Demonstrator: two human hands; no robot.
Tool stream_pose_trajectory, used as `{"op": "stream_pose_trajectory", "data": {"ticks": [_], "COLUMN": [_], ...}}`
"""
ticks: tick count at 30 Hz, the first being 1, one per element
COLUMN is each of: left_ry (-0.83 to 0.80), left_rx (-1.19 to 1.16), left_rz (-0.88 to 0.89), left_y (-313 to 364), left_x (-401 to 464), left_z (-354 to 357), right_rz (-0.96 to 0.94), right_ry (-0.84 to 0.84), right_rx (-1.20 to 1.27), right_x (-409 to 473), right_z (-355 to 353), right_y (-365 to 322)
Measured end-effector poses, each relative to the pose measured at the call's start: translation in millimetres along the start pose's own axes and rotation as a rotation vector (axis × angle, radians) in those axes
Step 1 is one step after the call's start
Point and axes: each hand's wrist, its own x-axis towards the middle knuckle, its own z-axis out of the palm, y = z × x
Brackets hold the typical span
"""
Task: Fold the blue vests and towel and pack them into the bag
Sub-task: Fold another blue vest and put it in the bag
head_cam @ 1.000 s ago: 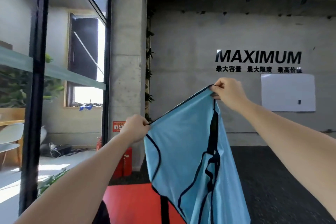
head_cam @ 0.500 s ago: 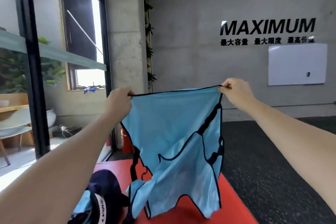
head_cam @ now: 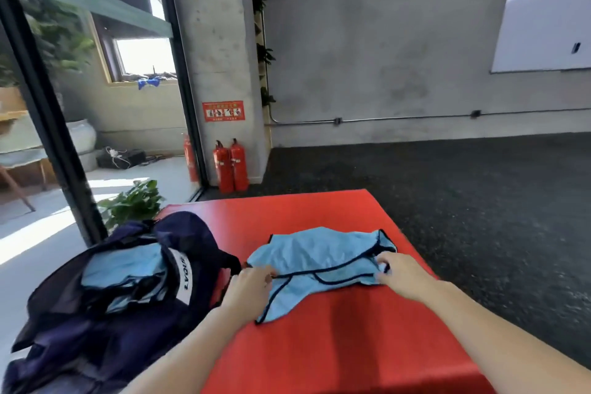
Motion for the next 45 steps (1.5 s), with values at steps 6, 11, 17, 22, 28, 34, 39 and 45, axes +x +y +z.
{"op": "stream_pose_trajectory", "data": {"ticks": [6,11,17,22,28,34,39,45], "left_ry": [0.017,-0.002,-0.009,-0.058,-0.119,-0.056,0.071,0.159], "left_rx": [-0.102,-0.113,-0.237,-0.329,-0.364,-0.346,-0.39,-0.496], "left_rz": [0.011,-0.071,-0.173,-0.222,-0.257,-0.221,-0.198,-0.09], "left_y": [0,-4,-2,-1,-8,-14,-22,-22], "left_x": [-8,6,35,48,48,36,18,-7], "left_z": [45,65,70,71,68,57,41,30], "right_rz": [-0.108,-0.163,-0.173,-0.14,-0.141,-0.138,-0.122,-0.098], "right_ry": [0.065,0.102,0.099,0.101,0.087,0.081,0.091,0.24], "right_rx": [0.107,0.168,0.089,-0.025,-0.069,0.025,0.281,0.381], "right_x": [11,40,71,85,84,75,46,10], "right_z": [69,103,120,129,127,109,85,61], "right_y": [-24,-41,-50,-50,-48,-37,-16,10]}}
